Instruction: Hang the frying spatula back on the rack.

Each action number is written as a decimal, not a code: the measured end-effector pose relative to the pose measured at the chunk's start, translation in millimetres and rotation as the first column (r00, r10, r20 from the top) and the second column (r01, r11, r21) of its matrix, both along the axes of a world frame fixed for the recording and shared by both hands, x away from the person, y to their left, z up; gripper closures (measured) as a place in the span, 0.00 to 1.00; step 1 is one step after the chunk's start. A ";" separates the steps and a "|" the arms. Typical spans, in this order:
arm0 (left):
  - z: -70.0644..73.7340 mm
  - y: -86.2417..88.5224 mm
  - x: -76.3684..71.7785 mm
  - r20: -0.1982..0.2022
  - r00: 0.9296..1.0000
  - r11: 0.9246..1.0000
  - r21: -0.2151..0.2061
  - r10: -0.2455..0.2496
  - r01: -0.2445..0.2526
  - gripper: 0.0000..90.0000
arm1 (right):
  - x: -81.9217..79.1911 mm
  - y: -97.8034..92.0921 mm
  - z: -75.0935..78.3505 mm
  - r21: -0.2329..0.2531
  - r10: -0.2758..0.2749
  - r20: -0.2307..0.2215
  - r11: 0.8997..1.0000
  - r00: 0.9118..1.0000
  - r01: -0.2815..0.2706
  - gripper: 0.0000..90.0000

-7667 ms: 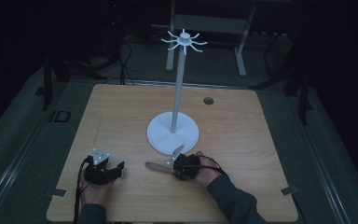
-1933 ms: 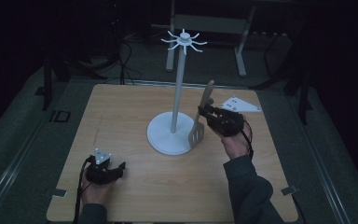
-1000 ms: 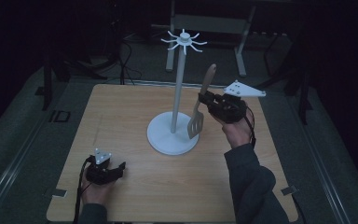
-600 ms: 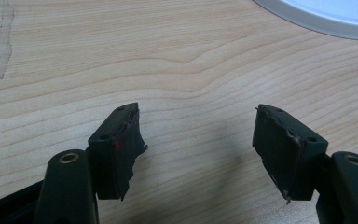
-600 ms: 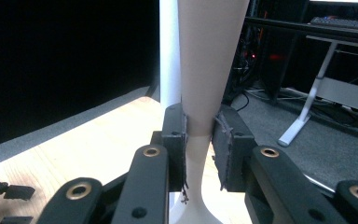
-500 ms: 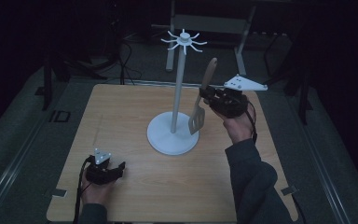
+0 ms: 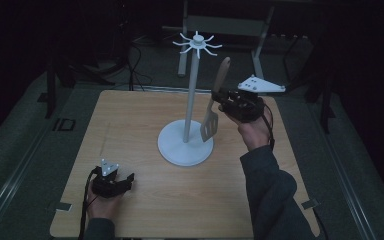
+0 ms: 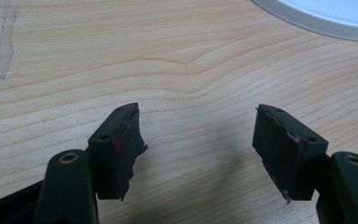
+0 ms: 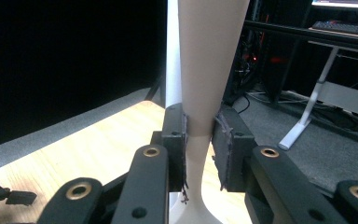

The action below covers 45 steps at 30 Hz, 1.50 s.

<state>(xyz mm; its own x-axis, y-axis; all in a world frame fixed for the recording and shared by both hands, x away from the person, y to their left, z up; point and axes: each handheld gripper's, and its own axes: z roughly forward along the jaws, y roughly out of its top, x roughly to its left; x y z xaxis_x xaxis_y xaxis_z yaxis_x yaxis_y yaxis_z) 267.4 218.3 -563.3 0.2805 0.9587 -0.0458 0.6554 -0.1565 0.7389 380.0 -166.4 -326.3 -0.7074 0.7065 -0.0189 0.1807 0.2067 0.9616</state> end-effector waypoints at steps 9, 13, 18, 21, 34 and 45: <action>-0.2 0.1 0.2 -0.001 1.000 1.000 0.001 0.000 0.000 0.36 | 5.4 6.1 3.8 -0.009 0.000 -0.023 1.000 1.000 0.000 0.84; 0.0 0.2 0.2 0.000 1.000 1.000 0.000 -0.001 0.001 0.36 | 6.7 11.1 5.9 -0.016 0.007 -0.030 1.000 1.000 -0.007 0.84; -0.1 0.3 0.5 -0.001 1.000 1.000 -0.001 -0.001 0.001 0.36 | 8.9 13.8 6.2 -0.017 0.012 -0.039 1.000 0.999 -0.013 0.84; 0.0 0.3 0.5 -0.002 1.000 1.000 0.001 0.000 0.000 0.36 | 11.1 15.3 6.7 -0.019 0.012 -0.042 1.000 0.999 -0.012 0.84; 0.1 0.1 0.5 -0.005 1.000 1.000 0.003 0.000 0.000 0.36 | 15.0 19.1 10.2 -0.027 0.012 -0.046 1.000 0.999 -0.013 0.84; -0.1 0.1 0.7 -0.003 1.000 1.000 -0.001 0.001 -0.001 0.36 | 21.2 24.6 9.5 -0.032 0.008 -0.066 0.999 0.998 -0.010 0.84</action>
